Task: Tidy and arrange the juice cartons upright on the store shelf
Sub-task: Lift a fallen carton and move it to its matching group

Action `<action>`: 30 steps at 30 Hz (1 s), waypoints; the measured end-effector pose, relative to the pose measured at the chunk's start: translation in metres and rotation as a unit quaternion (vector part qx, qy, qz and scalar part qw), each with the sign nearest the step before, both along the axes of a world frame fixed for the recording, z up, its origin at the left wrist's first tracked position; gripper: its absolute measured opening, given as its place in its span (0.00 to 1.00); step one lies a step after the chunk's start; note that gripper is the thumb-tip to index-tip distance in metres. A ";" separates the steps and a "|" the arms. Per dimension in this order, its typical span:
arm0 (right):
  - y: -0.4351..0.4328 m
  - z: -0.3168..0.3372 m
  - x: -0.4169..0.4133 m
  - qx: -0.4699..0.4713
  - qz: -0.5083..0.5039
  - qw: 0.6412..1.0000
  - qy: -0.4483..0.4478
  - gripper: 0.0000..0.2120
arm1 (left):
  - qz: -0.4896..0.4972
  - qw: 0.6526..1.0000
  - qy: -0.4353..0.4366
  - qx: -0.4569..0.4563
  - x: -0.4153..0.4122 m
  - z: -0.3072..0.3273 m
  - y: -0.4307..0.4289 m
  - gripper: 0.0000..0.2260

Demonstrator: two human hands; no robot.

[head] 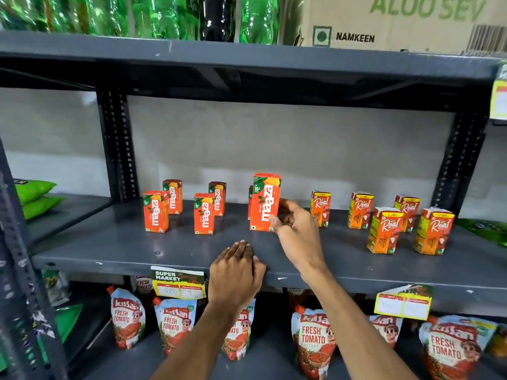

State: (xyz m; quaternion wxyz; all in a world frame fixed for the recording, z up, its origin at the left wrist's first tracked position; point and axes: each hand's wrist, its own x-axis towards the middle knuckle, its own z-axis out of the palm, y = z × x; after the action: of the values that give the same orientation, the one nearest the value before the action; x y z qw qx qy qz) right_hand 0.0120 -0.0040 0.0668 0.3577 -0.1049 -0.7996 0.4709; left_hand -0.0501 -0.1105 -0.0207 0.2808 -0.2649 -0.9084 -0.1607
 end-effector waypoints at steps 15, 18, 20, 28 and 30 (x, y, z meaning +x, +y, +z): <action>0.030 -0.043 -0.093 -0.015 -0.049 0.991 -0.123 0.15 | -0.008 1.000 0.008 0.010 -0.008 0.001 0.004 0.22; 0.030 -0.044 -0.098 -0.011 -0.049 0.992 -0.119 0.14 | -0.006 1.000 0.016 0.010 -0.011 -0.002 0.005 0.22; 0.029 -0.045 -0.098 -0.006 -0.046 0.992 -0.117 0.14 | -0.002 1.000 0.022 0.011 -0.013 -0.004 0.005 0.22; 0.035 -0.035 -0.057 0.100 -0.102 0.990 -0.018 0.32 | 0.003 0.999 0.012 0.052 0.003 0.010 0.002 0.11; 0.052 -0.032 -0.044 0.152 -0.151 0.977 0.009 0.34 | -0.004 0.996 0.001 0.088 0.008 0.014 0.008 0.14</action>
State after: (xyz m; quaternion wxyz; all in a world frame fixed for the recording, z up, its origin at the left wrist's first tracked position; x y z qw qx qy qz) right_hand -0.0319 0.0475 0.0353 0.4435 -0.1648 -0.8335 0.2852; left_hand -0.0425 -0.1022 -0.0071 0.3035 -0.2430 -0.8892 -0.2411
